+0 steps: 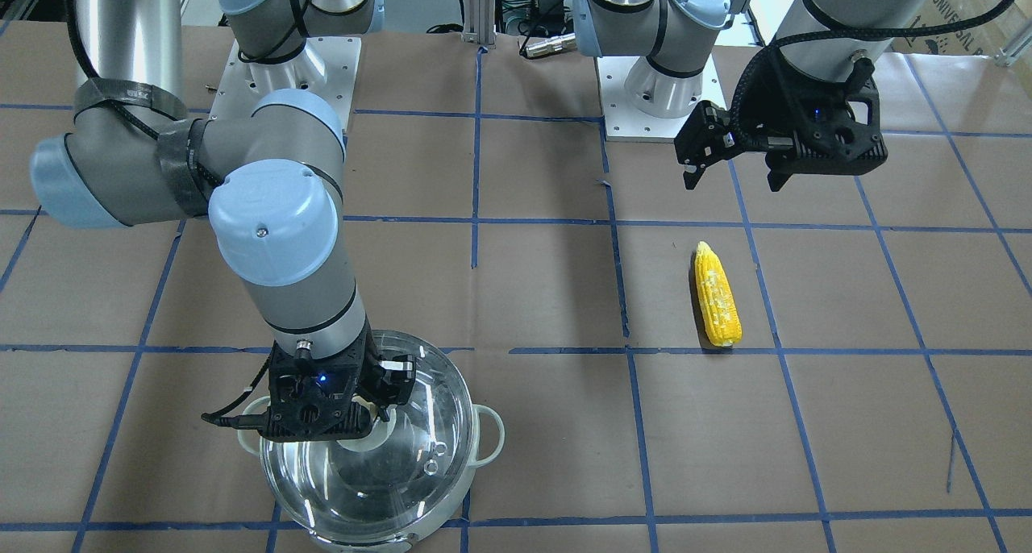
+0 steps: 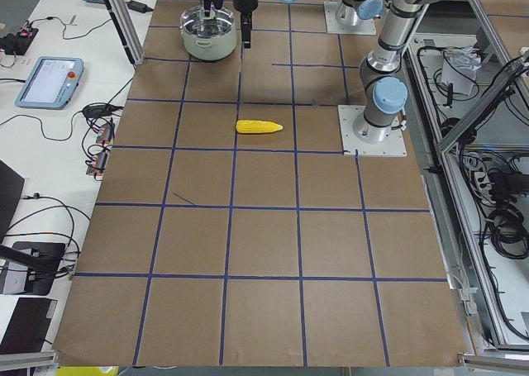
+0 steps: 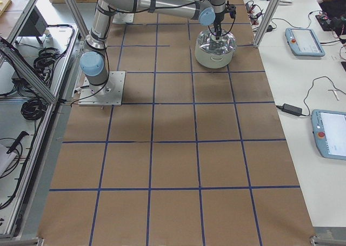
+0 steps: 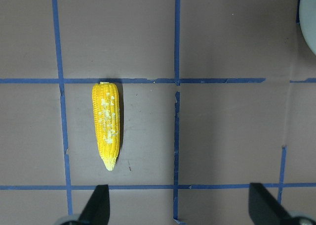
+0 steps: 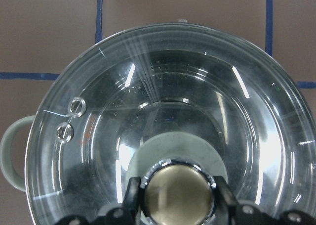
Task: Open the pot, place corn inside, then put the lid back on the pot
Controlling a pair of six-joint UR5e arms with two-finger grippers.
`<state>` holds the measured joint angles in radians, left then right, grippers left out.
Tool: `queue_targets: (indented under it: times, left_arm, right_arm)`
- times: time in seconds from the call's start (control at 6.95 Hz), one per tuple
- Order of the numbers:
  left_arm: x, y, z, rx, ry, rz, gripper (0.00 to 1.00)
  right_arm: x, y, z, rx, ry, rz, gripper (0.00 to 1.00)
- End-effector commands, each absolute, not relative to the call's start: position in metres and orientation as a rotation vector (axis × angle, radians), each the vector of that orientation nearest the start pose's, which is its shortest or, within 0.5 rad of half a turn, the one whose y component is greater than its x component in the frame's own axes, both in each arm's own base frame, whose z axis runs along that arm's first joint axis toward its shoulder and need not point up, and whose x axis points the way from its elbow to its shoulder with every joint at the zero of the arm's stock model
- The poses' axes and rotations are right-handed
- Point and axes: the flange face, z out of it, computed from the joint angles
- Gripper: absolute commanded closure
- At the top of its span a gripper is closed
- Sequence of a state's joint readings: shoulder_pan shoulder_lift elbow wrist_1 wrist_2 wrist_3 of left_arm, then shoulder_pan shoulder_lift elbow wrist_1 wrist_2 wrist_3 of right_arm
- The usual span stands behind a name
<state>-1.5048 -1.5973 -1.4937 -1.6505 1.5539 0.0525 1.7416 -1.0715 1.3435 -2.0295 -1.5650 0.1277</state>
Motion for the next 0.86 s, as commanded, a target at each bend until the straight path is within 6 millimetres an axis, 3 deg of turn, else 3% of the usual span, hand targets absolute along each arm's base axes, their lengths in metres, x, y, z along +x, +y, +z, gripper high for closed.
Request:
queue_targets:
  times: [0.0,0.29,0.58,0.72]
  left_arm:
    - [-0.099,-0.511,0.489,-0.006,3.163,0.094,0.00]
    - [-0.084,-0.538,0.445,0.120,3.160,0.129,0.00]
    - [-0.038,-0.537,0.378,0.050,3.174,0.230,0.02]
    - [-0.013,-0.535,0.335,0.055,3.176,0.185,0.02]
  right_arm:
    - [0.247,-0.654,0.371,-0.064,3.106,-0.260,0.72]
    - [0.234,-0.627,0.414,-0.054,3.150,-0.209,0.72]
    - [0.226,-0.604,0.447,-0.049,3.164,-0.129,0.72]
    - [0.209,-0.594,0.464,-0.028,3.171,-0.087,0.71]
